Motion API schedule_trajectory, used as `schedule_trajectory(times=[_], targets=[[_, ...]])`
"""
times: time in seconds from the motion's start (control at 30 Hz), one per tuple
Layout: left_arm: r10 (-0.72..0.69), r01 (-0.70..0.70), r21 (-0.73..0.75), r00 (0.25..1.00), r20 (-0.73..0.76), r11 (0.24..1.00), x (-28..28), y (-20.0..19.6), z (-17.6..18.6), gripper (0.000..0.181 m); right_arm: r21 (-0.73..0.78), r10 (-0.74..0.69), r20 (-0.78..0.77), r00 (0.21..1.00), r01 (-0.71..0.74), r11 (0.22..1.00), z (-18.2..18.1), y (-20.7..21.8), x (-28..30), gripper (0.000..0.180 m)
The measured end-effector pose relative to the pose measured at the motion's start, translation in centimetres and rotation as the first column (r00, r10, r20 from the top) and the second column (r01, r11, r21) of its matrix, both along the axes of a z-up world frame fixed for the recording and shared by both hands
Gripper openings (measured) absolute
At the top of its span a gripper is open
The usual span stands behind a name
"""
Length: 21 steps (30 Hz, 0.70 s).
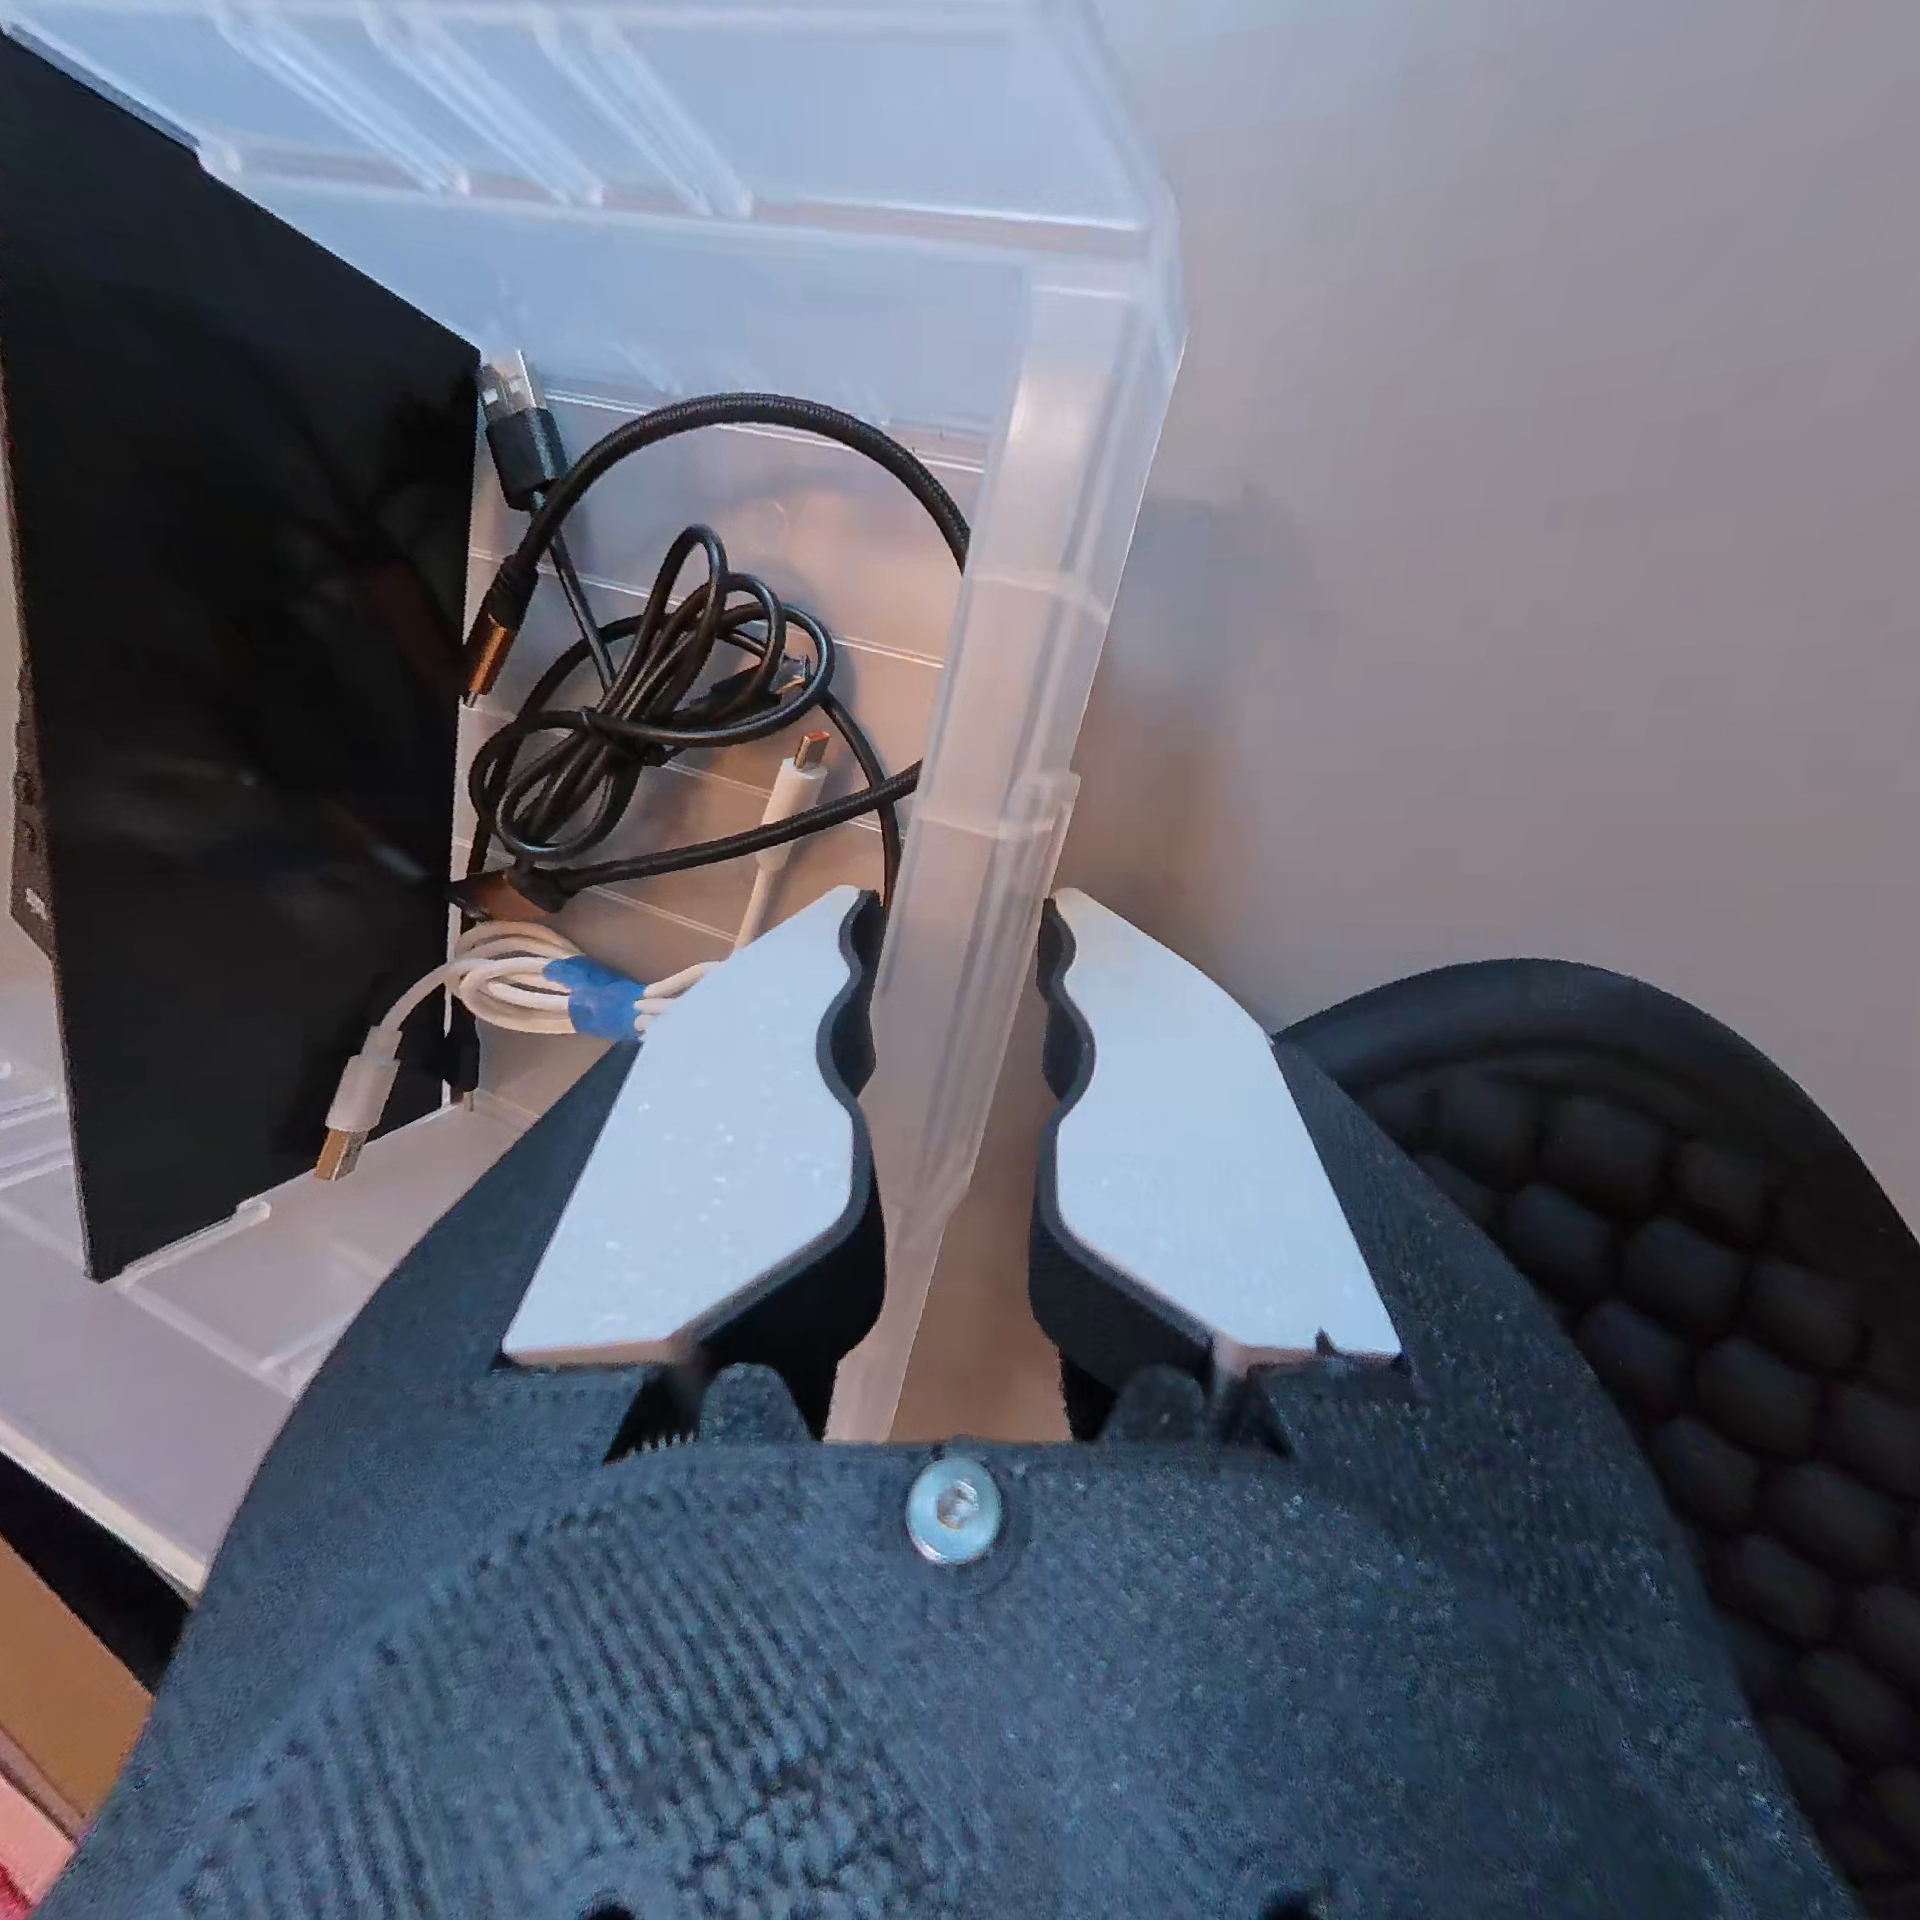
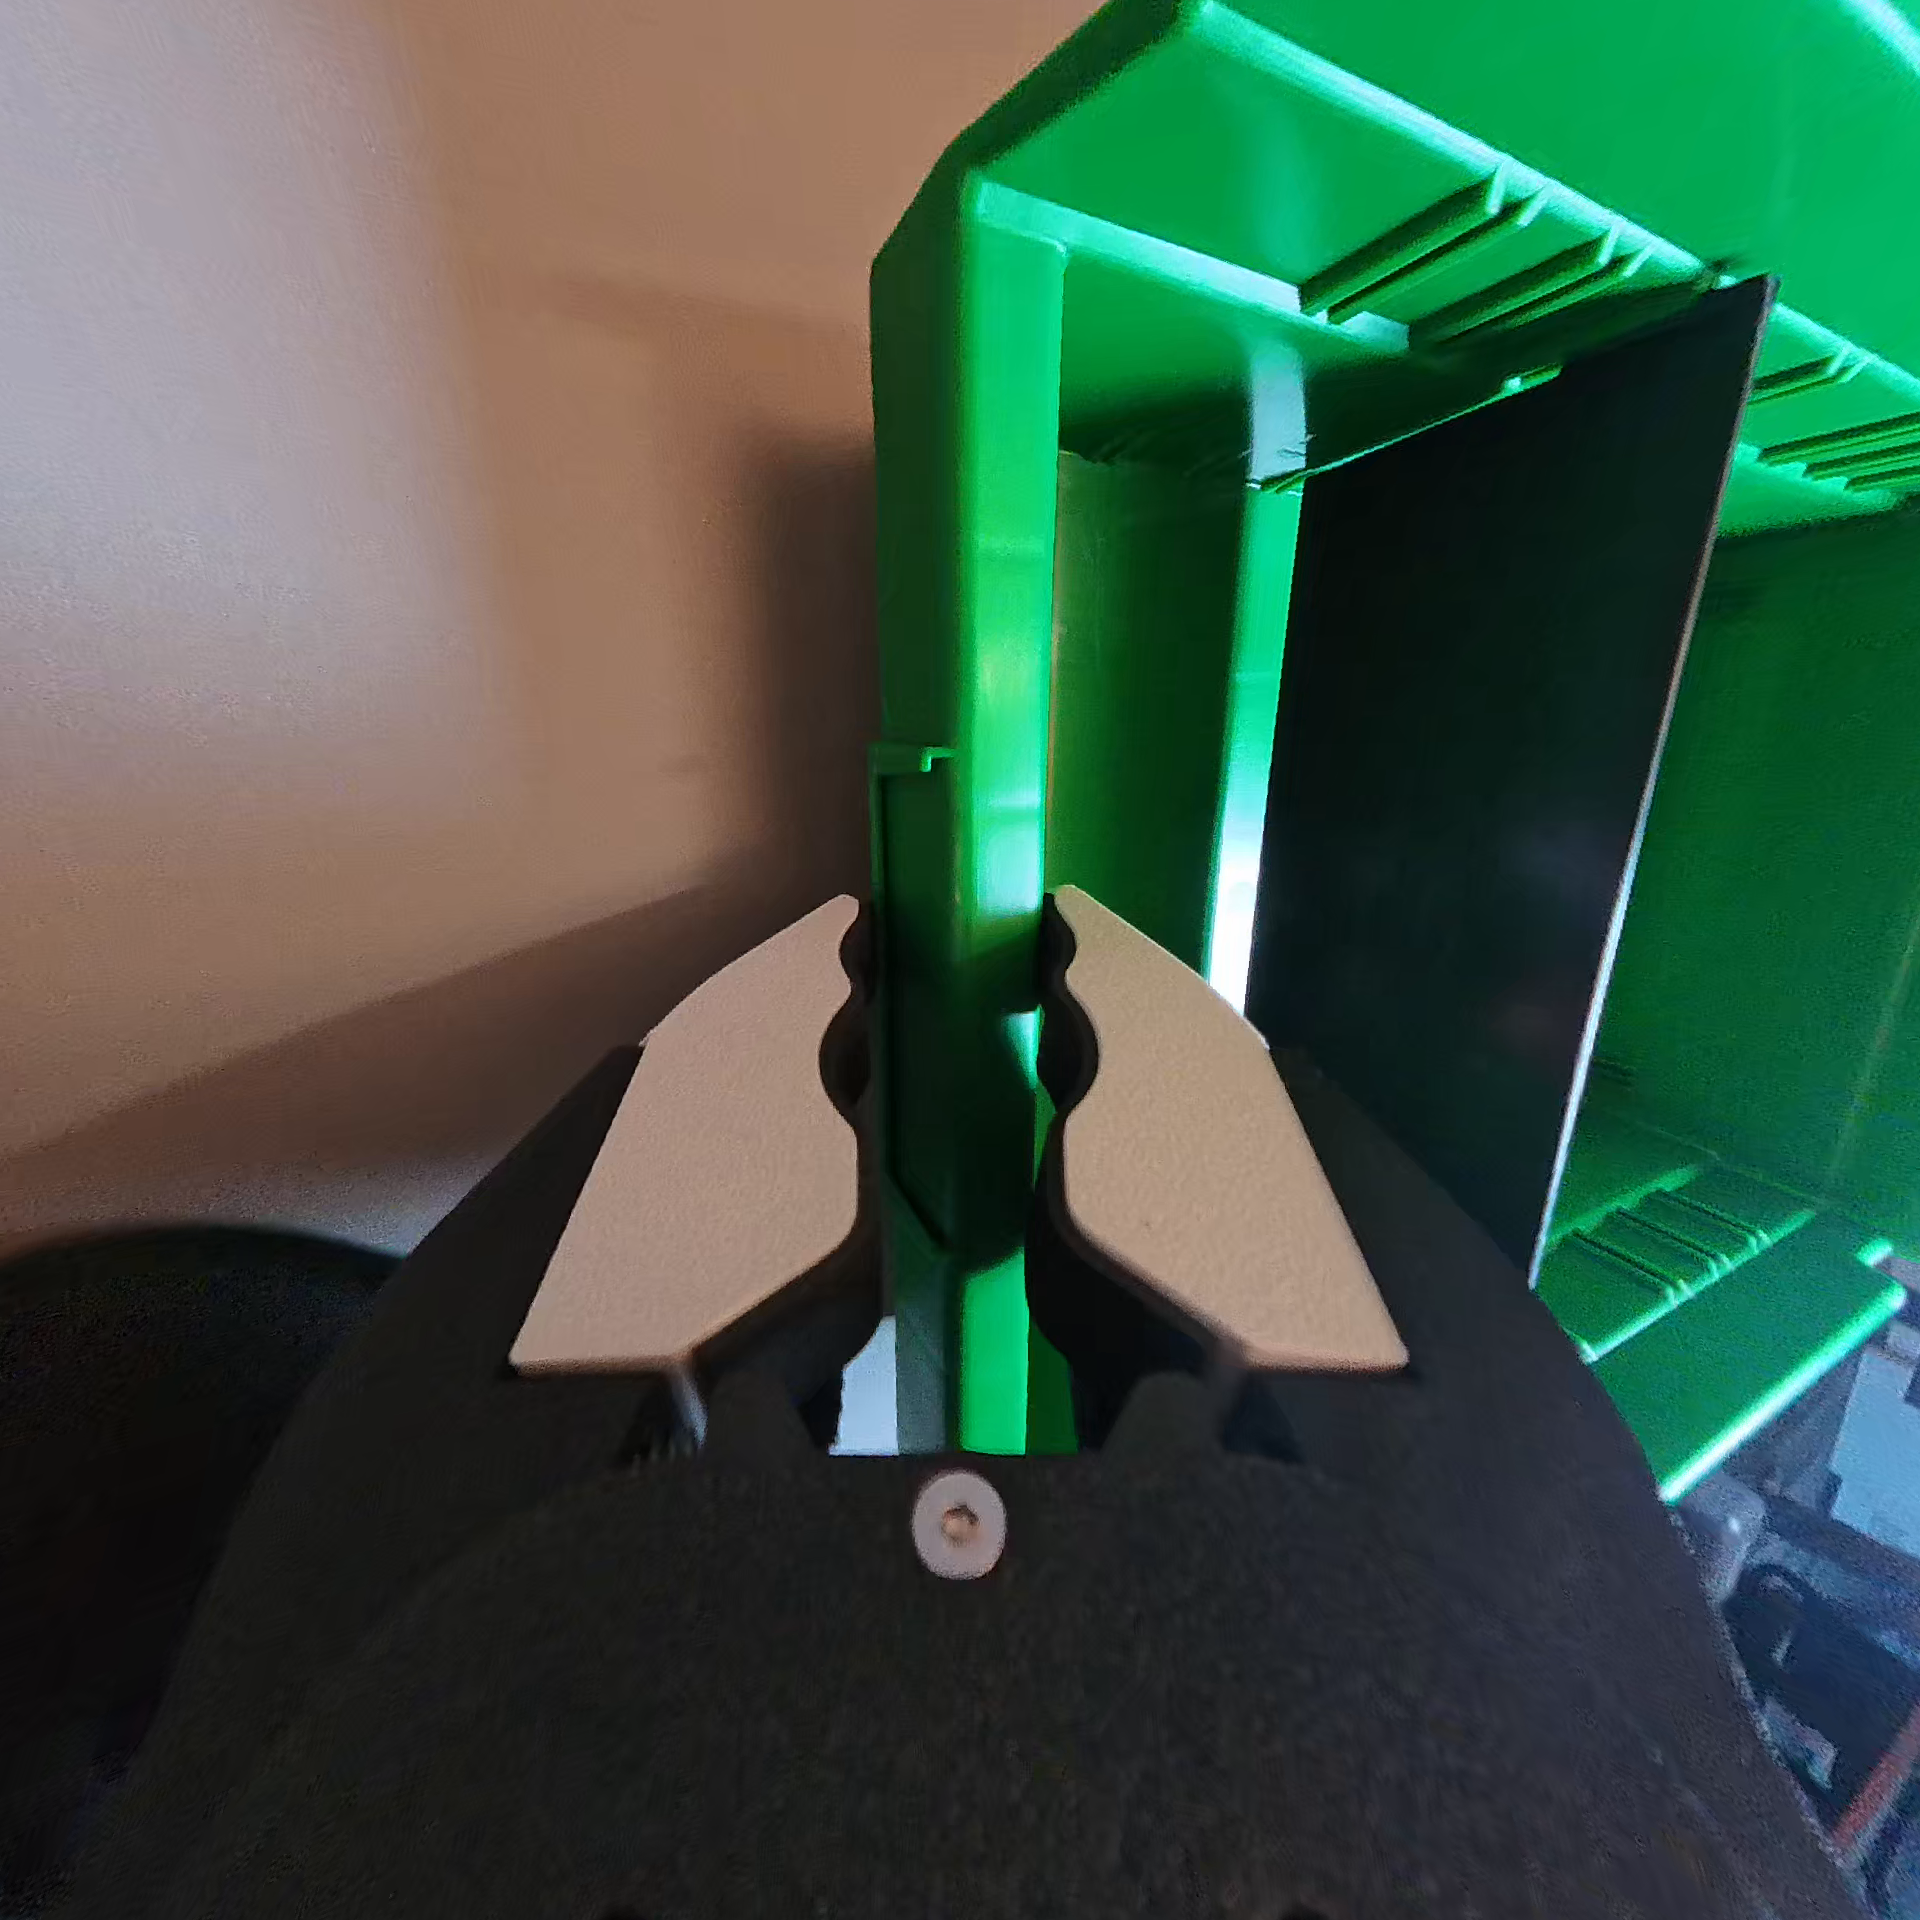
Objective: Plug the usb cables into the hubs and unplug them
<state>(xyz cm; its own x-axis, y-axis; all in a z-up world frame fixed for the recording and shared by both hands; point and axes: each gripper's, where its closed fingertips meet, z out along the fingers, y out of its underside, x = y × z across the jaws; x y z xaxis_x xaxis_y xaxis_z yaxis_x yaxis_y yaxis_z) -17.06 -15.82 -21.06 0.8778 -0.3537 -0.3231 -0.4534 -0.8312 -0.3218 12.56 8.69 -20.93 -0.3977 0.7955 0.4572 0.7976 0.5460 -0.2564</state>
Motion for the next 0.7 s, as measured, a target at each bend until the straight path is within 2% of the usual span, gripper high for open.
schedule_trajectory(times=[0.23,0.37,0.47,0.57,0.63,0.7], targets=[[0.071,-0.071,-0.008,0.997,0.007,0.997,-1.3,1.9,0.0,0.030,0.070,-0.103,0.016,0.995,0.101,0.992,0.0,7.6,1.6,0.031],[0.102,-0.102,0.020,0.995,-0.017,0.995,-2.7,3.5,0.0,0.030,0.136,-0.180,-0.077,0.981,0.189,0.972,1.3,9.8,0.2,0.036],[0.115,-0.111,0.067,0.992,-0.049,0.992,-3.8,4.3,0.1,0.031,-0.021,-0.199,-0.292,0.936,0.202,0.979,4.9,7.0,-2.0,0.037],[0.109,-0.105,0.094,0.993,-0.039,0.990,-3.9,4.4,0.2,0.032,-0.278,-0.245,-0.513,0.823,0.110,0.954,8.7,2.7,-4.2,0.037],[0.096,-0.101,0.147,0.994,0.043,0.984,-3.0,4.6,1.2,0.034,-0.374,-0.289,-0.613,0.735,0.052,0.926,10.0,1.2,-5.1,0.037],[0.059,-0.104,0.250,0.982,0.182,0.963,-1.6,5.0,3.8,0.034,-0.410,-0.317,-0.672,0.669,0.019,0.912,9.7,0.8,-5.5,0.036]])
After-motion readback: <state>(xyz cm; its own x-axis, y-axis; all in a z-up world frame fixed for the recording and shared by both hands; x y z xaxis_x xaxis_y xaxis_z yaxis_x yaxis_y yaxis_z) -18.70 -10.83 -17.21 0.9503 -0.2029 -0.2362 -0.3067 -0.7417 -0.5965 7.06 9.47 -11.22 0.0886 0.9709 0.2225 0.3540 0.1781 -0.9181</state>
